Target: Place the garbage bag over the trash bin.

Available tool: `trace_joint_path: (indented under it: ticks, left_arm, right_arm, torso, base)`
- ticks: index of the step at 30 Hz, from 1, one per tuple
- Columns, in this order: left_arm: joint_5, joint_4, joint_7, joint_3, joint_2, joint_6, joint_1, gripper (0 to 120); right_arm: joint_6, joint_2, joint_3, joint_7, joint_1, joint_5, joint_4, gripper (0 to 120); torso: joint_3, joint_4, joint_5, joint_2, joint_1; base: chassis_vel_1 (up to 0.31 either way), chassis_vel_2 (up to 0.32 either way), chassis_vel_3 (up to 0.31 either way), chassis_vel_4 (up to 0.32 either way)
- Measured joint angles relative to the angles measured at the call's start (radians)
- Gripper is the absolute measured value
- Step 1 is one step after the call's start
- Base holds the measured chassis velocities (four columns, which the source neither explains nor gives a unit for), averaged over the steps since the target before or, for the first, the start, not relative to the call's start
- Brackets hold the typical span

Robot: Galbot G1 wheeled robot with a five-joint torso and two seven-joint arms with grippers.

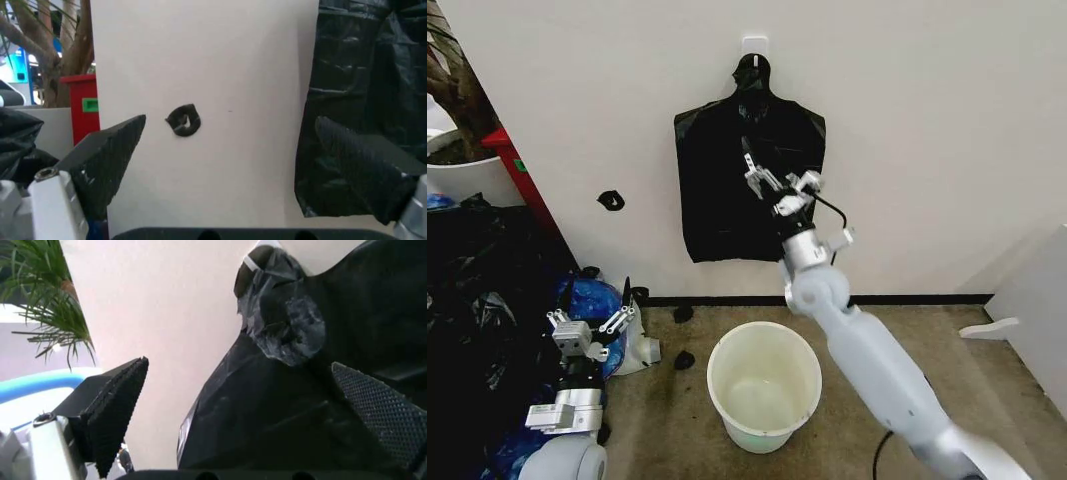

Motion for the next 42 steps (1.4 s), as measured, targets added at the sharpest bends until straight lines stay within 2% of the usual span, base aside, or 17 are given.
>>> trace_joint_path:
  ticks: [10,14,17,23,35,38,42]
  left_arm:
    - [0.011,0.005,-0.002,0.001,-0.009,-0.002,0.002,100]
    - [0.013,0.001,-0.002,0.002,-0.010,-0.002,0.003,100]
    - [0.013,0.001,-0.003,0.001,-0.010,-0.002,0.003,100]
    - [0.011,0.004,-0.009,0.001,-0.007,-0.003,-0.001,100]
    - [0.009,0.018,-0.016,0.004,0.000,-0.004,-0.014,100]
    - [0.009,0.020,-0.016,0.004,0.001,-0.004,-0.016,100]
    - [0.008,0.023,-0.017,0.004,0.007,-0.004,-0.019,100]
  right_arm:
    - [-0.006,0.055,0.017,-0.030,0.089,0.036,-0.101,100]
    - [-0.010,0.075,0.023,-0.032,0.114,0.056,-0.141,88]
    - [-0.012,0.089,0.030,-0.032,0.134,0.059,-0.170,86]
    - [-0.013,0.099,0.039,-0.035,0.120,0.057,-0.184,92]
    - [-0.013,0.102,0.047,-0.041,0.095,0.056,-0.199,92]
    - [-0.013,0.101,0.047,-0.045,0.097,0.058,-0.200,86]
    - [-0.013,0.098,0.047,-0.060,0.130,0.067,-0.207,68]
  torso:
    - [0.000,0.0000,0.0001,0.000,0.000]
    - [0.000,0.0000,0.0002,0.000,0.000]
    - [0.000,0.0000,0.0002,0.000,0.000]
    - [0.000,0.0000,0.0003,0.000,0.000]
    - [0.000,0.0000,0.0003,0.000,0.000]
    - [0.000,-0.0001,0.0003,0.000,0.000]
    - [0.000,0.0000,0.0003,0.000,0.000]
  base:
    - [0.000,0.000,0.000,0.000]
    - [0.000,0.000,0.000,0.000]
    - [0.000,0.000,0.000,0.000]
    - [0.000,0.000,0.000,0.000]
    - [0.000,0.000,0.000,0.000]
    - [0.000,0.000,0.000,0.000]
    - [0.000,0.000,0.000,0.000]
